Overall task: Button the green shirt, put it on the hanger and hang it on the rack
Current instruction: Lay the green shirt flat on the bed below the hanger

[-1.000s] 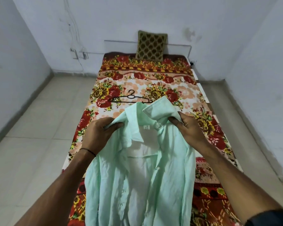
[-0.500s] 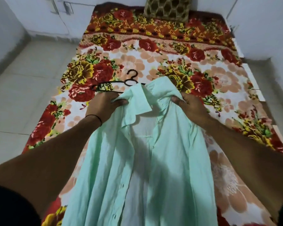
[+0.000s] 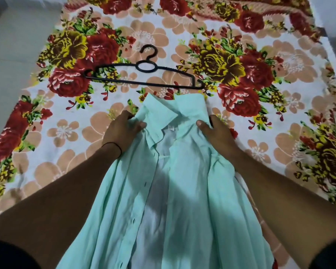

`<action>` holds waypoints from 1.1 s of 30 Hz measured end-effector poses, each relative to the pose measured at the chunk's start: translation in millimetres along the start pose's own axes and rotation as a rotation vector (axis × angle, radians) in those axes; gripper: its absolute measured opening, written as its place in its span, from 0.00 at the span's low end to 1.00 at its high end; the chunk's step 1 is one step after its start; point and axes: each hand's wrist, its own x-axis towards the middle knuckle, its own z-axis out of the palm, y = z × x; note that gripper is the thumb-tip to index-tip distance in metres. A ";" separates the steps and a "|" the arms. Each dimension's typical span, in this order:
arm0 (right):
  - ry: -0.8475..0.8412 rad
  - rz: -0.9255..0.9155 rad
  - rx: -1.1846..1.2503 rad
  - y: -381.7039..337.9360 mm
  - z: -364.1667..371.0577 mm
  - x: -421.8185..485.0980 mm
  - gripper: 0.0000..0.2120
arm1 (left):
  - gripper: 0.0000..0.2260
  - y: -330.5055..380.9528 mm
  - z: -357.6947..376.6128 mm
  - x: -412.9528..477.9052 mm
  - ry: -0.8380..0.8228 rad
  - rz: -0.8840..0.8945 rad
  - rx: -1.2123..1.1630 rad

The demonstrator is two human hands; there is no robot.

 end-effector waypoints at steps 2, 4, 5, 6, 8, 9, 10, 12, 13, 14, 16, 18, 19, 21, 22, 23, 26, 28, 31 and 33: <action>-0.034 0.044 0.058 -8.3 -5.4 -5.0 0.14 | 0.23 1.8 -6.2 -17.3 0.029 0.009 0.055; 0.056 0.047 -0.040 -11.3 -3.2 -21.4 0.21 | 0.25 1.4 -13.5 -49.8 0.148 0.068 0.117; 0.166 0.044 -0.148 -12.6 1.1 -39.1 0.24 | 0.25 1.6 -18.6 -72.0 0.224 0.110 0.126; 0.299 0.030 -0.230 -15.5 6.2 -62.1 0.24 | 0.24 2.2 -22.5 -94.6 0.290 0.151 0.123; 0.495 -0.029 -0.208 -23.3 19.9 -121.0 0.19 | 0.18 -3.6 -24.7 -141.5 0.339 0.202 0.045; 0.528 -0.037 -0.147 -28.2 26.3 -151.4 0.16 | 0.15 -7.8 -24.3 -163.6 0.317 0.179 -0.037; 0.514 -0.022 -0.077 -30.7 35.2 -182.6 0.14 | 0.12 -12.7 -22.3 -186.4 0.264 0.123 -0.132; 0.409 0.044 0.067 -33.2 56.4 -242.8 0.09 | 0.07 -26.5 -13.8 -231.2 0.136 0.001 -0.235; 0.351 0.079 0.119 -33.6 67.9 -271.5 0.08 | 0.06 -33.4 -8.4 -252.7 0.086 -0.036 -0.237; 0.291 0.115 0.146 -33.5 78.3 -295.6 0.07 | 0.05 -40.6 -1.5 -270.0 0.046 -0.066 -0.230; 0.126 0.203 0.118 -31.8 98.9 -344.5 0.06 | 0.04 -54.3 6.8 -306.5 -0.039 -0.146 -0.171; -0.051 0.304 0.047 -22.6 117.7 -383.1 0.09 | 0.09 -69.1 11.2 -338.0 -0.103 -0.230 -0.076; -0.100 0.340 0.019 -17.2 125.1 -399.9 0.11 | 0.11 -79.1 12.1 -354.4 -0.126 -0.253 -0.035; -0.089 0.314 -0.005 -7.7 133.6 -418.9 0.11 | 0.12 -94.3 12.2 -378.6 -0.137 -0.265 0.000; -0.063 0.288 -0.025 -6.6 136.9 -427.2 0.10 | 0.12 -102.0 10.6 -390.9 -0.141 -0.275 0.015; -0.022 0.264 -0.044 -5.5 138.8 -432.7 0.09 | 0.12 -108.4 9.8 -401.0 -0.147 -0.281 0.028; 0.062 0.282 -0.069 -7.1 146.8 -451.1 0.08 | 0.13 -125.4 7.2 -425.6 -0.195 -0.203 0.067; 0.028 0.310 -0.074 -6.8 155.5 -468.2 0.09 | 0.14 -132.1 4.9 -436.2 -0.251 -0.135 0.103; 0.004 0.349 -0.121 -3.0 164.0 -492.3 0.08 | 0.12 -138.6 2.4 -444.2 -0.341 -0.022 0.139; 0.102 0.389 -0.057 -2.1 163.5 -509.9 0.03 | 0.07 -143.6 -0.4 -450.6 -0.386 0.014 0.042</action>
